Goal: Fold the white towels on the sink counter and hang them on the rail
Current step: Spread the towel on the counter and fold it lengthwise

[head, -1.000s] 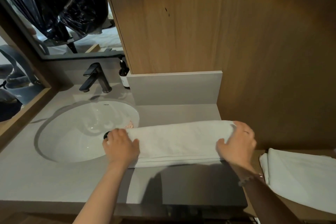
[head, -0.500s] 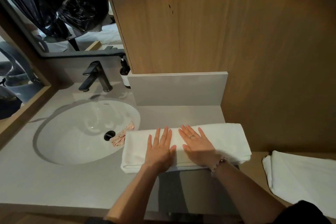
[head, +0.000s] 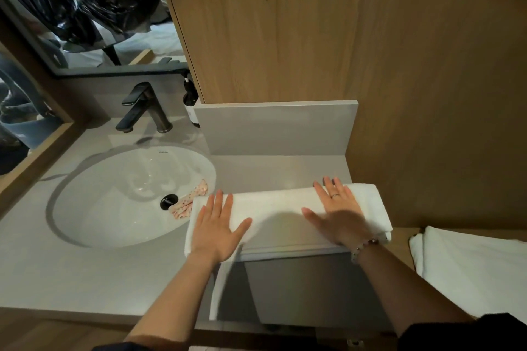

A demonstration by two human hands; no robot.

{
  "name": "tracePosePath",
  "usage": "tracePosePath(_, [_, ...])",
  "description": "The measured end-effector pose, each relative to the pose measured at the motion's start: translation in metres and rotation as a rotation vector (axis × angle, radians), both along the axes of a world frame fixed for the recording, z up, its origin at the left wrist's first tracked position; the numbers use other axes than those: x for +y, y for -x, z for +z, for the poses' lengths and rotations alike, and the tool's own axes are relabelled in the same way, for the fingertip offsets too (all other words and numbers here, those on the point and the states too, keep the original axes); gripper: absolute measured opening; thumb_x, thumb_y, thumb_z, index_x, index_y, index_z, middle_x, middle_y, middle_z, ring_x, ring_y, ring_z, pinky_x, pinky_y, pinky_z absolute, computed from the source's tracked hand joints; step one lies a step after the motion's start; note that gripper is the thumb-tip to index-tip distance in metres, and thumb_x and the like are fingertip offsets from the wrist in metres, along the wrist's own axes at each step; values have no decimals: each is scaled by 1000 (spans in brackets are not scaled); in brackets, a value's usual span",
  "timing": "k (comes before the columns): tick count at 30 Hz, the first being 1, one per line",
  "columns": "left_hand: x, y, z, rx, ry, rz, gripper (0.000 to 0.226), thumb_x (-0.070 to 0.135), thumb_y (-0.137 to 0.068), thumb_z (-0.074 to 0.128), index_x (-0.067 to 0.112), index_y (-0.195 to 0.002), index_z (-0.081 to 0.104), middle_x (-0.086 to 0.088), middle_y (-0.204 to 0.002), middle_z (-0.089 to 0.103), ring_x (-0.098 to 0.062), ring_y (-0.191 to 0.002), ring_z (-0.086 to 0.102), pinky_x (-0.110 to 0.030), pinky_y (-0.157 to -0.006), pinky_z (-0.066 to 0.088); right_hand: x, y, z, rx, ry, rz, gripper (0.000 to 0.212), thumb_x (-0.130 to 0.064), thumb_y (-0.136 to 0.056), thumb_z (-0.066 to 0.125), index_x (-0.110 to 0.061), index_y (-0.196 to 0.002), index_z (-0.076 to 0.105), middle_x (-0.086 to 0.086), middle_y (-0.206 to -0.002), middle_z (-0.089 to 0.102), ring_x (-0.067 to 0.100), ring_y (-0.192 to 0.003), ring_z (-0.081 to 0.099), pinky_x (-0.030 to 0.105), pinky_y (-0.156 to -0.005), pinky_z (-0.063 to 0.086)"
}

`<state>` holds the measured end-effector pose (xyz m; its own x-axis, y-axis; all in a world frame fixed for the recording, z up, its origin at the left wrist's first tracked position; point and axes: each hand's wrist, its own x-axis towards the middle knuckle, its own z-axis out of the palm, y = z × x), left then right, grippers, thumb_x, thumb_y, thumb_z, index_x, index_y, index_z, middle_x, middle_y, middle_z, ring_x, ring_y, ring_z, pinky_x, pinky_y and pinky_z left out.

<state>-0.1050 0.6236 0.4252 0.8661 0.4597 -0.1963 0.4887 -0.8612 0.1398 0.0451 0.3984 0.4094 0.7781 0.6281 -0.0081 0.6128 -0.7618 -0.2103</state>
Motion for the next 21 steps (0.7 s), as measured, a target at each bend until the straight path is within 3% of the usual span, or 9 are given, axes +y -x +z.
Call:
tracePosePath(2, [1, 4, 1, -4, -18, 47, 81, 66, -91, 16, 18, -150, -8, -3, -156, -20, -18, -143, -20, -34, -117, -9, -1, 2, 2, -31, -30, -95, 118, -86, -60, -22, -21, -151, 17, 6, -159, 8, 24, -147, 3, 33, -116, 0])
tracePosePath(10, [18, 17, 0, -15, 4, 204, 83, 63, -92, 22, 13, -150, -8, -8, -157, -16, -23, -146, -11, -36, -119, 0, -7, -6, 5, 61, 21, -342, 92, -80, -79, 17, -25, -152, 8, 3, -160, -5, 25, -146, -10, 40, -117, -3])
tracePosePath(15, [15, 17, 3, -1, -8, 207, 81, 61, -93, 21, 11, -149, -9, -9, -157, -16, -25, -146, -8, -36, -119, 0, -25, -18, 8, 285, 16, -514, 99, -84, -72, 12, -27, -152, -3, 6, -159, -11, 35, -145, -6, 51, -116, 1])
tracePosePath(18, [17, 19, 6, -50, 83, 238, 82, 60, -93, 27, 12, -150, -7, -6, -158, -12, -24, -146, -1, -37, -118, 8, -20, -19, 15, 157, 136, -501, 91, -78, -81, 12, -22, -152, -3, 7, -159, -10, 28, -146, -10, 52, -116, -3])
tracePosePath(21, [14, 25, 11, -235, 188, 380, 83, 49, -91, 47, 7, -150, 6, -10, -158, 10, -27, -142, 22, -39, -111, 27, 1, -14, 24, -33, 149, -342, 79, -63, -91, 21, -16, -152, 2, 7, -160, -4, 25, -146, -8, 53, -115, -5])
